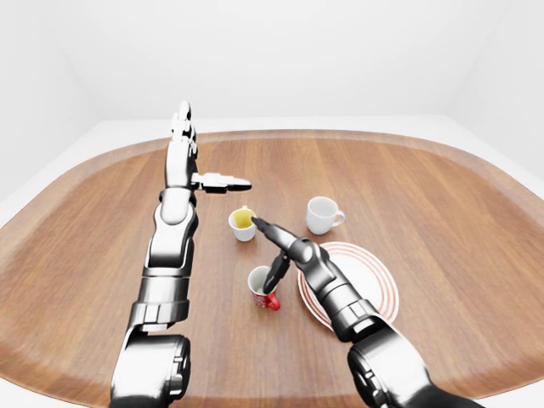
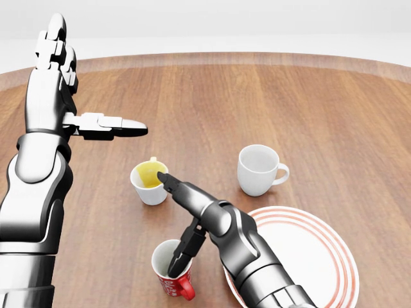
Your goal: Pick up the red mug and put it on the plate
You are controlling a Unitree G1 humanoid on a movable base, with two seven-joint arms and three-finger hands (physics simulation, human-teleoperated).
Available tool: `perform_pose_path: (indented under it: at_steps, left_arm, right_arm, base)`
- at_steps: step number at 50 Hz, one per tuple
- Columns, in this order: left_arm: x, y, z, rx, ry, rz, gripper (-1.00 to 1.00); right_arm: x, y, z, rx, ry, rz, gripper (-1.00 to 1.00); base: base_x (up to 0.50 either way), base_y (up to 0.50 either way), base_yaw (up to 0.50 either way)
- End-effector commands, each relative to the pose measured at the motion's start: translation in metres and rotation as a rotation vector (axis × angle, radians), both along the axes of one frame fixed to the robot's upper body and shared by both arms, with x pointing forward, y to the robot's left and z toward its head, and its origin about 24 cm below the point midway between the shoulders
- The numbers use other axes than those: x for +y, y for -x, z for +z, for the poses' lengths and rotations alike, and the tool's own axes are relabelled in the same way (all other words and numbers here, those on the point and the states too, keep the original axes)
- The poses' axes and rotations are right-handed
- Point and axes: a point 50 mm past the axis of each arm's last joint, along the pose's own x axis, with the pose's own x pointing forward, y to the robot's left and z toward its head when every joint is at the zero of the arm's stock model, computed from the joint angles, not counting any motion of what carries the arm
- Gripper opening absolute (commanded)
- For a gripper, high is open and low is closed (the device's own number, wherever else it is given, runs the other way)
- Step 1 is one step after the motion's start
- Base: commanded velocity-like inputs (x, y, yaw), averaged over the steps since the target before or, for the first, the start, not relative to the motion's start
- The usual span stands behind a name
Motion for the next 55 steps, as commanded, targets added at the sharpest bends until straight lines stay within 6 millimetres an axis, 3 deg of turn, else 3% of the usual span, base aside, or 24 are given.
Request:
perform_pose_path:
  at_steps: [1, 34, 55]
  left_arm:
    - [0.000, 0.000, -0.001, 0.003, 0.000, 0.000, 1.00]
    - [0.003, 0.002, 0.001, -0.006, 0.004, 0.003, 1.00]
    - [0.002, 0.004, 0.003, -0.022, 0.002, 0.002, 1.00]
  right_arm:
    - [0.005, 0.003, -0.008, 0.031, 0.018, 0.003, 1.00]
    - [0.010, 0.020, -0.046, 0.165, 0.109, -0.014, 1.00]
    - [0.013, 0.027, -0.055, 0.196, 0.131, -0.010, 1.00]
  base:
    - [0.00, 0.00, 0.00]
    - [0.00, 0.00, 0.00]
    - [0.00, 0.00, 0.00]
